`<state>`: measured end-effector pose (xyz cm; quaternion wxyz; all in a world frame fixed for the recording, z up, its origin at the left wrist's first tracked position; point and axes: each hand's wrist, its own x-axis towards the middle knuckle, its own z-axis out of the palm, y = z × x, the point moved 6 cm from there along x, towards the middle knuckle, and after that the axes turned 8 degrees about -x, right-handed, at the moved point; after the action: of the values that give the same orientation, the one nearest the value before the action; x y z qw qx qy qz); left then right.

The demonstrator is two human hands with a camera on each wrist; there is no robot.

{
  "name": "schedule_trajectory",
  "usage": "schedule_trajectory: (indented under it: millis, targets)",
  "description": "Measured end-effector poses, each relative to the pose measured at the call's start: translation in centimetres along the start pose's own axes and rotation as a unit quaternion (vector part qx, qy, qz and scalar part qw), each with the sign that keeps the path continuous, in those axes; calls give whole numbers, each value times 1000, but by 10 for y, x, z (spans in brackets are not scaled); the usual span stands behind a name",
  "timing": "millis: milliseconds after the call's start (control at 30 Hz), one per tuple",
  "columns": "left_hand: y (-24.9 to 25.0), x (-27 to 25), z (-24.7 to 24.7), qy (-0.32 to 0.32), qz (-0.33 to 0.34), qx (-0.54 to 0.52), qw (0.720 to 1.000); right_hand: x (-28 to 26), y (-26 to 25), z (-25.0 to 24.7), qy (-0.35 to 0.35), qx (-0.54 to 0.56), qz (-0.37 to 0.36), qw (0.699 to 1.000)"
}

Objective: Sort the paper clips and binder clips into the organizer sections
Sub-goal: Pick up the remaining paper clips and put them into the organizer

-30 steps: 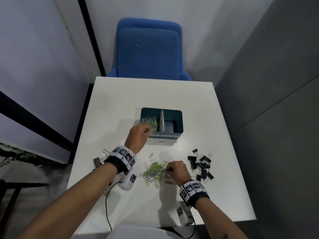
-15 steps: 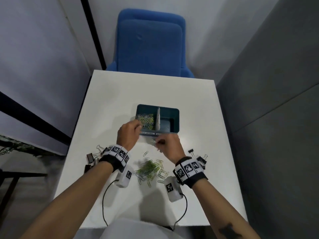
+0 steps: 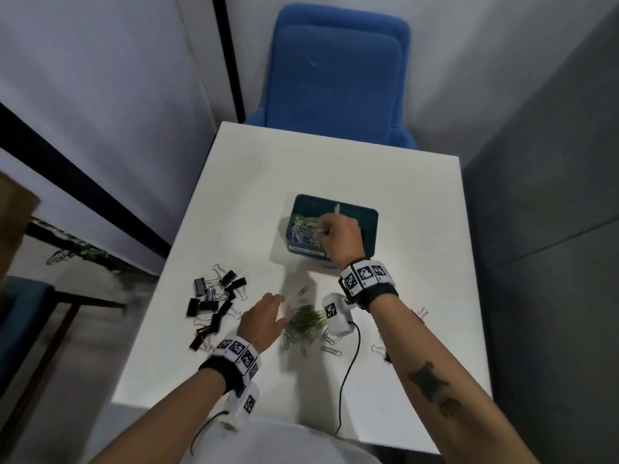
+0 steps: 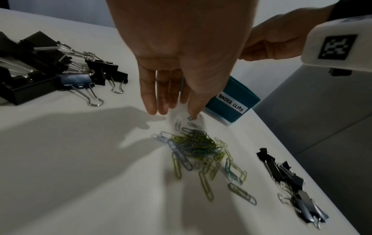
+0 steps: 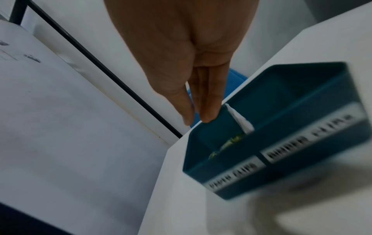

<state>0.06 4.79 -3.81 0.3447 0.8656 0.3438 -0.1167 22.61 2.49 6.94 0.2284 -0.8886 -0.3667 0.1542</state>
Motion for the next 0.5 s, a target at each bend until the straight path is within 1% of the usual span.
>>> schedule_trajectory:
  millis: [33, 100, 167, 233, 300, 333, 400, 500]
  targets:
    - [-3, 0, 5, -15, -17, 26, 999, -11, 3, 6, -7, 4, -17, 1000]
    - [-8, 0, 15, -38, -37, 54, 997, -37, 12, 23, -55, -6, -31, 998]
    - [-9, -1, 26, -67, -22, 70, 995, -67, 31, 45, -118, -56, -24, 991]
    - [-7, -1, 35, -90, 7, 90, 992, -96, 57, 68, -196, -113, -4, 974]
    - [-4, 0, 38, -86, 25, 96, 991, -121, 82, 89, -262, -145, 18, 954]
    - [-1, 2, 38, -77, 34, 91, 992, -130, 91, 97, -281, -154, 24, 947]
    - [4, 6, 38, -62, 51, 68, 994, -145, 99, 108, -287, -172, 21, 942]
    - [13, 7, 40, -46, 74, 36, 996, -153, 98, 117, -245, -173, 18, 954]
